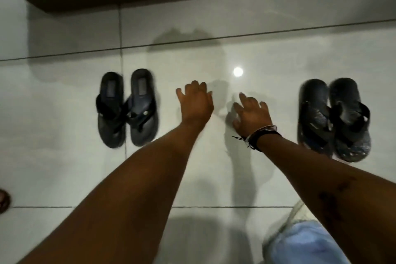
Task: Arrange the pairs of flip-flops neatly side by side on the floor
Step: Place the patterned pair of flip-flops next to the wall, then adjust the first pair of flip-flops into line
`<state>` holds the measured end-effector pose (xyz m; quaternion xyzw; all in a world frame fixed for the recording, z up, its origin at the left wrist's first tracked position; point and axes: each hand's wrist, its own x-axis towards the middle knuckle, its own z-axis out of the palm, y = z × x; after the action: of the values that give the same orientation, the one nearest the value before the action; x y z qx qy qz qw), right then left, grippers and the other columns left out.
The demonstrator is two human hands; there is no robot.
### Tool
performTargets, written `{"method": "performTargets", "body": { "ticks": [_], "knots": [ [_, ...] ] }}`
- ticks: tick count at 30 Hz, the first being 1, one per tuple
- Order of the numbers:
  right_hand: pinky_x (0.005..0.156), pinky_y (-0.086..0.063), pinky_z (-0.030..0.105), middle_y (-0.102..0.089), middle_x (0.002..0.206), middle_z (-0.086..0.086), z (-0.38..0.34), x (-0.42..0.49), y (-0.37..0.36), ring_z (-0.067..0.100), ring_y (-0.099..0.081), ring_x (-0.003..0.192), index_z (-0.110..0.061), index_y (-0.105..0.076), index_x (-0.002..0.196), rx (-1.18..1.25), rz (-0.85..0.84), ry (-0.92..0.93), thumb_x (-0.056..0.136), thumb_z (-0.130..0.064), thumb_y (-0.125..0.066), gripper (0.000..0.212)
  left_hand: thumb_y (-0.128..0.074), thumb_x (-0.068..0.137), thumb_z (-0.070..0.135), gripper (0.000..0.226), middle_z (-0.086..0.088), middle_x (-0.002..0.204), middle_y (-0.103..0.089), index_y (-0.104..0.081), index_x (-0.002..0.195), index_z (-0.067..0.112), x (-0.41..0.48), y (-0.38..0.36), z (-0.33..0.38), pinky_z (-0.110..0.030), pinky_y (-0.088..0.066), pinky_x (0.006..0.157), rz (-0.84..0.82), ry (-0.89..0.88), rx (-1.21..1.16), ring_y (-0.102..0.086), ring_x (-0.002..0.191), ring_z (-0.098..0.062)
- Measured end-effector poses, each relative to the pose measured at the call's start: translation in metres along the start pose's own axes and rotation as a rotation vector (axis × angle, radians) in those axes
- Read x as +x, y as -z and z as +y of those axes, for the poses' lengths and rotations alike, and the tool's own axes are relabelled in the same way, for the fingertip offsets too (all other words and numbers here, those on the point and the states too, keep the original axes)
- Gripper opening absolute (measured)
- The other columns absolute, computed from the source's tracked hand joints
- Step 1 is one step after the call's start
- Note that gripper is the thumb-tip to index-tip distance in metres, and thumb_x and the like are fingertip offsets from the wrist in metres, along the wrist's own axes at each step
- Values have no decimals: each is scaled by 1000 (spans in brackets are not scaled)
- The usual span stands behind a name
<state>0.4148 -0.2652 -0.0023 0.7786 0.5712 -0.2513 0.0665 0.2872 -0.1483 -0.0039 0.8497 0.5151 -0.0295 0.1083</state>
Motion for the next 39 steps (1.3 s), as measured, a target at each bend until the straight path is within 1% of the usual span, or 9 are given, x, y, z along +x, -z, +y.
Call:
{"method": "performTargets", "body": {
  "ticks": [3,6,11,17,22,27,30,34,39],
  "knots": [
    [114,-21,52,-19,161,8,-69,28,-7,31,-27,143,-19,-39,143,10,-70,55,92,-40,-49,56,-47,96,31,33,-14,122,-57,-59,120,11,18,27,-77,-54,-28,108,-83,156,110,-51,116,-36],
    [119,-13,51,-3,165,3,-120,49,-17,28,-11,150,-22,-19,153,-26,-173,92,91,-51,-51,75,-50,94,30,37,-14,132,-54,-59,124,11,26,40,-140,-57,-24,112,-168,369,140,-47,125,-35],
    [119,-9,53,4,165,5,-170,65,-40,28,0,151,-23,-11,155,-77,-260,99,86,-57,-57,90,-57,85,32,40,-17,138,-50,-62,120,14,21,34,-205,-59,-17,113,-384,578,188,-40,131,-37],
    [119,-11,56,7,164,7,-188,67,-66,32,1,150,-24,-8,155,-156,-330,46,83,-59,-60,95,-61,88,30,27,-16,116,-66,-64,109,13,14,23,-234,-58,-19,113,-401,596,137,-52,121,-37],
    [118,-10,58,11,164,5,-187,62,-75,32,1,150,-25,-8,155,-156,-388,3,84,-54,-62,93,-59,90,22,22,-15,112,-68,-64,109,12,17,21,-243,-55,-20,111,-402,582,91,-55,118,-35],
    [118,-11,58,14,164,5,-188,62,-77,32,1,151,-26,-6,155,-158,-393,-9,84,-52,-63,95,-62,86,17,18,-14,103,-71,-66,102,12,22,19,-252,-53,-23,111,-368,563,67,-62,106,-34],
    [118,-12,59,14,164,6,-191,63,-78,33,0,151,-26,-5,155,-149,-401,-25,83,-53,-65,97,-61,86,15,15,-15,102,-71,-65,99,10,27,22,-253,-52,-23,111,-338,542,38,-62,104,-35],
    [118,-14,57,15,163,5,-191,64,-79,32,0,151,-28,-3,155,-174,-419,-29,82,-56,-63,99,-60,86,15,22,-16,109,-69,-64,107,8,44,30,-256,-52,-22,112,-304,544,11,-60,109,-36],
    [118,-14,56,17,163,5,-189,65,-80,31,1,151,-28,-1,155,-193,-432,-19,82,-58,-62,101,-62,85,15,23,-15,108,-70,-64,107,10,74,40,-261,-53,-21,113,-255,544,-9,-61,109,-37]
  ]
}}
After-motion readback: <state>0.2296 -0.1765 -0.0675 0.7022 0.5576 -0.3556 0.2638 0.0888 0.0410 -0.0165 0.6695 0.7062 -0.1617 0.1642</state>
